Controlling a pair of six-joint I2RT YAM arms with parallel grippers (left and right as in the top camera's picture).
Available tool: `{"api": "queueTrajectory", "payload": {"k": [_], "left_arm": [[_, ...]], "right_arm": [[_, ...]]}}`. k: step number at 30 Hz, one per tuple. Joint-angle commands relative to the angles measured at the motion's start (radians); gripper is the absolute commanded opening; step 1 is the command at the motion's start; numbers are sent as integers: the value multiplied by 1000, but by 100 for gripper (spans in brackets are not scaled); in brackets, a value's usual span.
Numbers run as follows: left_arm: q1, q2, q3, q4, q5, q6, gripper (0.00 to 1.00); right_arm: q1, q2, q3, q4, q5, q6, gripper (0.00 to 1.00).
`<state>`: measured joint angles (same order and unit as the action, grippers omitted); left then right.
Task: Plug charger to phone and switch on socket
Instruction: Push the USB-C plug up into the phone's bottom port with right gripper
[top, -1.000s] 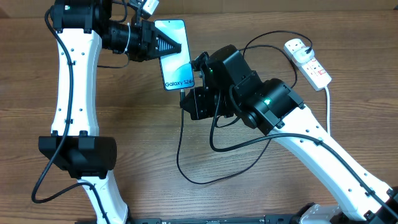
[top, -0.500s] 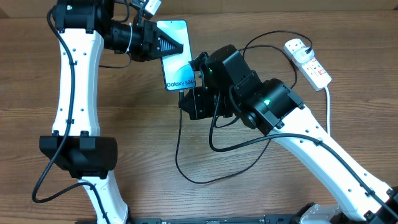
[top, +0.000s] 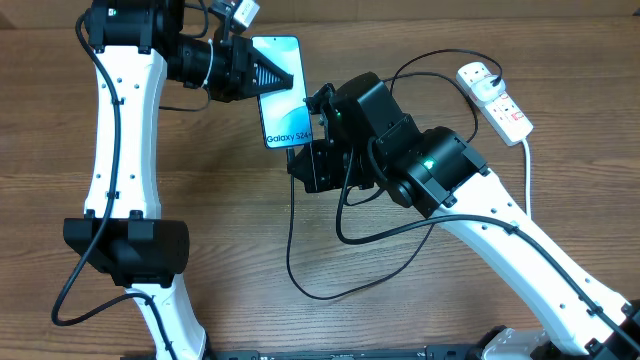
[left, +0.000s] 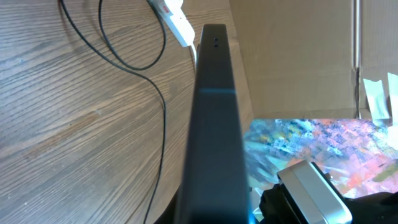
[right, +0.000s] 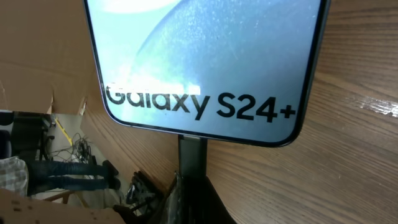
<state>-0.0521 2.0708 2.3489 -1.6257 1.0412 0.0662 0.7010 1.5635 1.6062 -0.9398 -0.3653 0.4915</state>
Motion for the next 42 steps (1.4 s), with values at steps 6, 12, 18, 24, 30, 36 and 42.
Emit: {"api": "queueTrajectory", "payload": {"k": [6,12,18,24,30,36,42], "left_arm": [[-10,-3,2,-41,24,65,4],[-10,-3,2,-53,78,65,4],[-10,-3,2,-64,78,63,4],[-10,-3,2,-64,78,60,4],[-10,-3,2,-64,78,60,4],[-10,-3,2,-64,77,46,4],[-6,-3,2,-44,73,46,4]], "right_arm": [[-5,-3,5,22,35,-28,4],[-5,-3,5,39,74,-25,4],[-5,-3,5,57,102,-25,4],[-5,-3,5,77,119,-25,4],[-5,-3,5,95,127,-25,4],[-5,-3,5,109,128,-24,8],[-5,-3,5,95,61,-25,86]]}}
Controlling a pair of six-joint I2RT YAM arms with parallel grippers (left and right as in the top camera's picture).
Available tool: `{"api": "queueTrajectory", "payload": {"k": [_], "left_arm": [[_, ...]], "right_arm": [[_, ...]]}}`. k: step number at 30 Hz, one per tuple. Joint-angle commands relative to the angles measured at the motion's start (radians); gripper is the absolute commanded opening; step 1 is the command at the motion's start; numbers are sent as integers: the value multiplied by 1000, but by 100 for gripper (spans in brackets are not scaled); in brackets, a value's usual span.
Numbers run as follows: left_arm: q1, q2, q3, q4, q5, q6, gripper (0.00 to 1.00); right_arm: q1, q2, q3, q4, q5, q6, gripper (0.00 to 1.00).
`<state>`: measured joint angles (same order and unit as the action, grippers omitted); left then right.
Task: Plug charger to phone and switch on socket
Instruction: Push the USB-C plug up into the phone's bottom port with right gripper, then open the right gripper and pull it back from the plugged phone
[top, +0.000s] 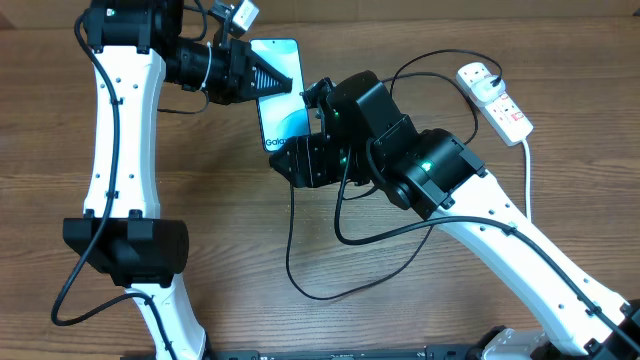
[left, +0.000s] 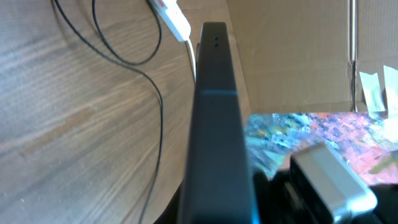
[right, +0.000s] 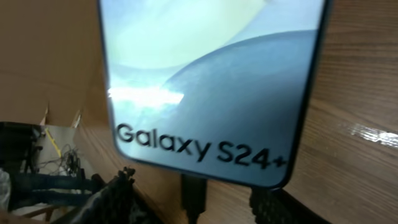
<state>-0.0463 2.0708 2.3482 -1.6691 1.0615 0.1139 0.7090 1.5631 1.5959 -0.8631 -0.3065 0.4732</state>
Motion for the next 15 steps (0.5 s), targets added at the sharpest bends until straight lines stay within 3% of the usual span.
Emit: {"api": "queueTrajectory", "payload": {"k": [1,4,15], "left_arm": [[-11,-3,3,2,49,-2,4],[-6,-3,3,24,-28,-31,4],[15,-3,3,72,-340,-167,4]], "right_arm": [[-13,-3,16,19,-11,-6,89],[-13,-5,16,15,-37,-6,99],[-32,-48,18,-75,30,23,100]]}}
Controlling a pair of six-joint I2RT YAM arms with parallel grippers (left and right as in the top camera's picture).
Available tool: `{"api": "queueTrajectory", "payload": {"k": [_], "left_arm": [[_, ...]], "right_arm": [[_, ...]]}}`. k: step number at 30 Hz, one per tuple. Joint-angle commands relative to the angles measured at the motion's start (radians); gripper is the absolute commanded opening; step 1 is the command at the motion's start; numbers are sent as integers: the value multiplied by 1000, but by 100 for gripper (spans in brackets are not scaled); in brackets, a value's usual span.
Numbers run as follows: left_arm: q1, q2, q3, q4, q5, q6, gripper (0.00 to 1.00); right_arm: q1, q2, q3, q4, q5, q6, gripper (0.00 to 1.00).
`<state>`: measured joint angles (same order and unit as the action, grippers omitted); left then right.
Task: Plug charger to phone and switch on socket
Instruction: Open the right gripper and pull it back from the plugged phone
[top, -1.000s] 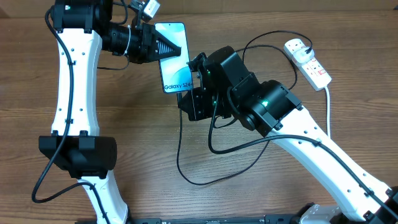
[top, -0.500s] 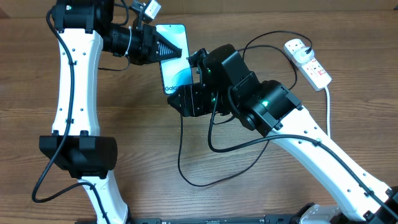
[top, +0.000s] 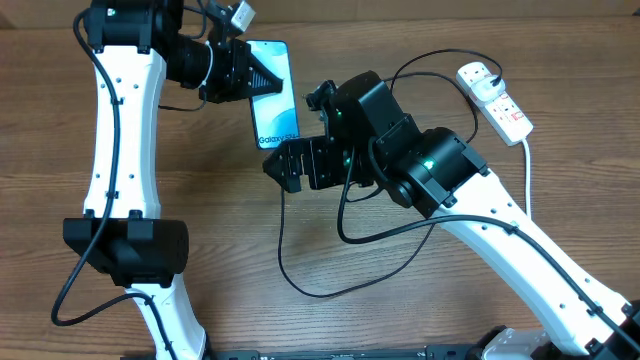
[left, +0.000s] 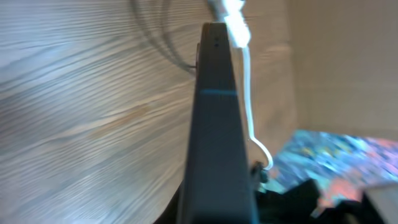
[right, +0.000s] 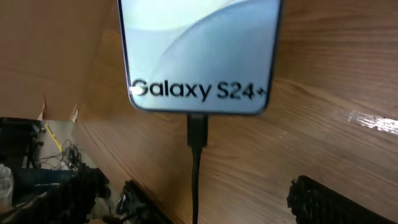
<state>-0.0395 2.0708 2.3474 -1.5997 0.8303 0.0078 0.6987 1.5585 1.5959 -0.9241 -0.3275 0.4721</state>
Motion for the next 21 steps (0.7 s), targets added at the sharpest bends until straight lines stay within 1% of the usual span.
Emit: {"api": "queueTrajectory", "payload": {"k": [1,5,8,10,14,17,21], "left_arm": [[8,-2,4,-1,-119,-60,4],[-3,6,2,-3,-158,-57,4],[-23,26,-8,-14,-214,-52,4],[-40,54,-10,-25,-197,-34,4],[-82,114,-11,-18,-166,3,4],[-127,170,-11,8,-157,38,4],[-171,232,-11,55,-157,37,5]], "right_arm": [[-33,-46,18,-32,84,45,100],[-111,-48,18,-106,150,105,100],[-198,-48,17,-156,157,104,100],[-248,-48,13,-175,195,104,100],[-346,-37,13,-216,367,105,100],[-418,-26,11,-234,386,105,100],[-474,-12,8,-237,387,105,100]]}}
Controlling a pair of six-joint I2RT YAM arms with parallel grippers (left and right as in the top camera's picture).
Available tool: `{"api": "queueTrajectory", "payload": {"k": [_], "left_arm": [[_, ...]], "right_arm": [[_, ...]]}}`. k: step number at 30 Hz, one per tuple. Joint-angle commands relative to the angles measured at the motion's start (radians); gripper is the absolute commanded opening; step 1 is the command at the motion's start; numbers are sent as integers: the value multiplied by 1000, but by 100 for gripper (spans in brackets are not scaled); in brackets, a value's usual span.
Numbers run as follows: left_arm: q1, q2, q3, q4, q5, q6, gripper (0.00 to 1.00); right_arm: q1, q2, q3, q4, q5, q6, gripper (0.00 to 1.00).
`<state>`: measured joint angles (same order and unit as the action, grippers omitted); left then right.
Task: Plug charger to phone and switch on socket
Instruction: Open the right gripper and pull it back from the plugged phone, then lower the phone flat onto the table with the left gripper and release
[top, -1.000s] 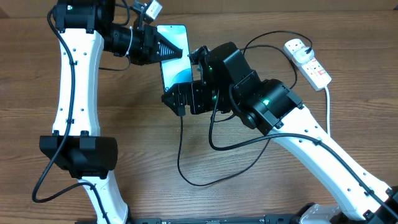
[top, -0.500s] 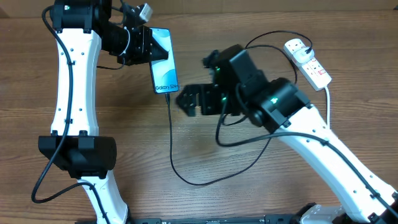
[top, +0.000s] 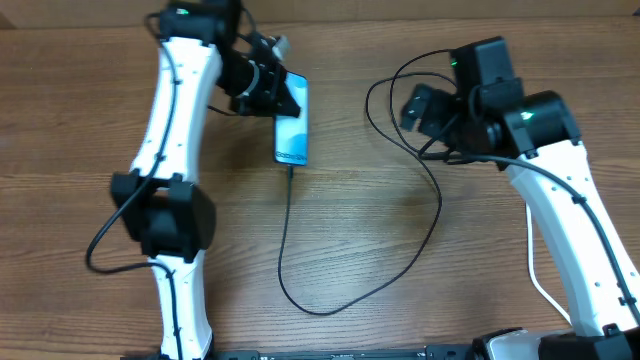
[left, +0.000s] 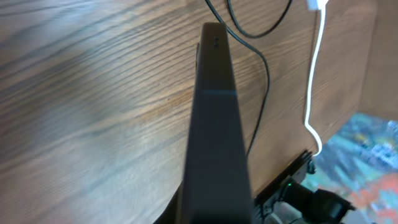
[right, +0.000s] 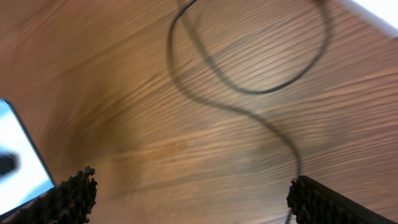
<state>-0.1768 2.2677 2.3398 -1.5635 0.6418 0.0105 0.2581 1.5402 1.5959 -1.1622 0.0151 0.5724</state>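
Observation:
The phone (top: 292, 122), its lit screen facing up, sits in my left gripper (top: 280, 92), which is shut on its upper end. In the left wrist view the phone (left: 214, 124) shows edge-on as a dark bar. The black charger cable (top: 283, 240) is plugged into its lower edge and loops across the table to the right. My right gripper (top: 418, 108) hangs open and empty, well right of the phone; its wrist view shows the right gripper (right: 196, 199) over a blurred cable loop (right: 249, 81) and a corner of the phone (right: 22, 158). In the overhead view my right arm hides the socket strip.
A white mains lead (top: 530, 270) runs down the right side of the table, also seen as the white lead (left: 313, 81) in the left wrist view. A white edge (right: 373, 9) shows at the top right of the right wrist view. Cardboard lies beyond the table.
My right gripper was open just below the phone's plugged end; it is now far to the right, still open. The left arm has shifted, and the phone sits slightly lower and further right.
First my right gripper was shut on the plug at the phone's lower edge while the left held the phone. Then its fingers stood apart, with the plug in the phone. Later it was back from the phone, and now it is off to the right.

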Motion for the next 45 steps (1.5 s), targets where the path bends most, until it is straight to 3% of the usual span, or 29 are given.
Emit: {"api": "queueTrajectory", "payload": {"k": [1,13,21,29,39,45], "left_arm": [[-45,55,-3,33,31,35,4],[-92,262,-3,158,121,26,4],[-92,336,-3,282,150,11,4],[-92,370,-3,308,159,-18,4],[-93,372,-3,307,7,-79,12],[-92,372,-3,304,0,-79,30]], "right_arm": [[-48,12,8,1,44,4,100],[-79,35,-25,7,51,4,100],[-79,35,-25,11,51,4,100],[-79,39,-25,16,51,5,100],[-79,40,-25,23,51,5,100],[-79,40,-25,23,51,5,100]]}}
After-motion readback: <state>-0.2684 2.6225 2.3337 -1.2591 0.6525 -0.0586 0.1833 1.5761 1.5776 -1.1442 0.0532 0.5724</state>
